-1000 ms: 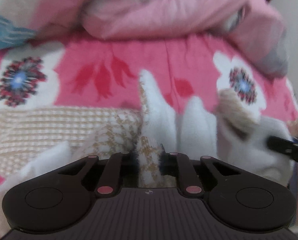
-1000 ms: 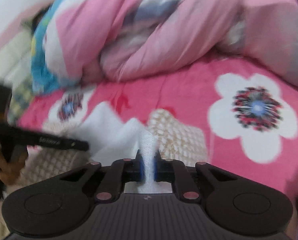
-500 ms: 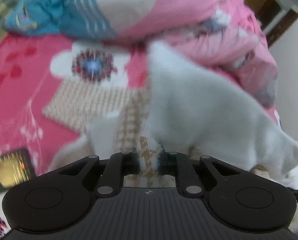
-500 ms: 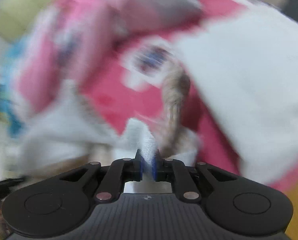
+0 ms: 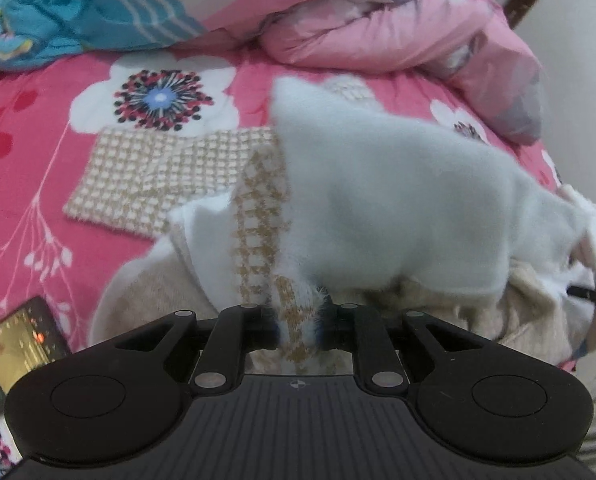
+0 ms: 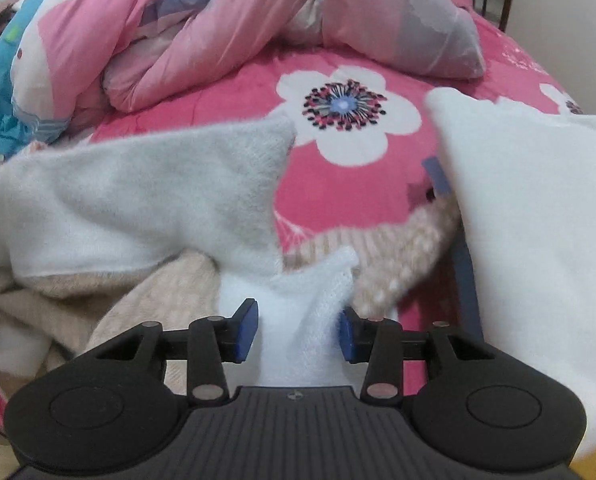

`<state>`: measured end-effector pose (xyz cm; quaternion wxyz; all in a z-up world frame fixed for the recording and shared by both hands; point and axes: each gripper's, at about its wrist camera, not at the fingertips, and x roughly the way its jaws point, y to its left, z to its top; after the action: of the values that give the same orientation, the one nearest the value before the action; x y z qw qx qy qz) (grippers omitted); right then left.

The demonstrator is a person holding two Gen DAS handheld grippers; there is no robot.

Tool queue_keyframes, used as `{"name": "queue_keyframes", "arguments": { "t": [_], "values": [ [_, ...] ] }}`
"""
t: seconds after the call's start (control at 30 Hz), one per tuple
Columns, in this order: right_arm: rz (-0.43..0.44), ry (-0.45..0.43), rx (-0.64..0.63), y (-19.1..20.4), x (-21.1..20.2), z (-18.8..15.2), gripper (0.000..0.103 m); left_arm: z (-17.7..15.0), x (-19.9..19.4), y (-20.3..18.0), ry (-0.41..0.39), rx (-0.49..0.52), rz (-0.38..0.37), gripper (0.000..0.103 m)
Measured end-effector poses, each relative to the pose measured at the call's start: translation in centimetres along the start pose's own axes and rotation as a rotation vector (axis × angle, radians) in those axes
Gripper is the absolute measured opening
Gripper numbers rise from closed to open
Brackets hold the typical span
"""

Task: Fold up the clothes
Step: 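Lift the cardigan high with both grippers holding its lined edges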

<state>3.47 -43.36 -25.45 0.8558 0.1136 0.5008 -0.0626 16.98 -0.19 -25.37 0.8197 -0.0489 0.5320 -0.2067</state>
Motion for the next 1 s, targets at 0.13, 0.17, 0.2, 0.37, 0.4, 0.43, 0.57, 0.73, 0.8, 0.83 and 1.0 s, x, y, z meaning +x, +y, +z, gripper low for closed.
{"name": "queue_keyframes", "arguments": {
  "t": [0.13, 0.17, 0.2, 0.37, 0.4, 0.43, 0.57, 0.73, 0.8, 0.83, 1.0],
  "values": [
    [0.090, 0.012, 0.026, -1.8, 1.7, 2.1, 0.049, 0.2, 0.2, 0.1, 0.006, 0.030, 0.001, 0.015],
    [0.104, 0.005, 0.023, -2.2, 1.7, 2.7, 0.050, 0.2, 0.2, 0.1, 0.007, 0.037, 0.002, 0.015],
    [0.118, -0.002, 0.020, -2.8, 1.7, 3.4, 0.052, 0.2, 0.3, 0.1, 0.008, 0.040, 0.002, 0.015],
    [0.183, 0.012, -0.003, -4.2, 2.6, 7.5, 0.058, 0.4, 0.5, 0.2, 0.009, 0.041, 0.003, 0.015],
    [0.217, 0.041, -0.015, -4.0, 3.4, 8.2, 0.063, 0.4, 0.6, 0.2, 0.008, 0.039, 0.005, 0.015],
    [0.259, 0.082, -0.024, -3.7, 4.4, 8.8, 0.067, 0.4, 0.6, 0.2, 0.008, 0.038, 0.006, 0.015],
    [0.380, 0.299, -0.082, -1.8, 9.5, 9.7, 0.074, 0.3, 0.8, 0.3, 0.010, 0.028, 0.006, 0.015],
    [0.404, 0.446, -0.060, -0.1, 13.9, 8.1, 0.051, 0.7, 0.9, 0.0, 0.028, 0.055, -0.016, 0.025],
    [0.386, 0.402, -0.075, 0.5, 13.2, 7.4, 0.029, 1.1, 1.3, -0.3, 0.040, 0.066, -0.032, 0.035],
    [0.367, 0.380, -0.081, 0.8, 12.7, 7.1, 0.022, 1.3, 1.5, -0.4, 0.047, 0.069, -0.038, 0.036],
    [0.267, 0.265, -0.137, 3.2, 9.3, 5.6, 0.012, 2.5, 3.7, -1.0, 0.092, 0.111, 0.000, 0.042]
  ]
}}
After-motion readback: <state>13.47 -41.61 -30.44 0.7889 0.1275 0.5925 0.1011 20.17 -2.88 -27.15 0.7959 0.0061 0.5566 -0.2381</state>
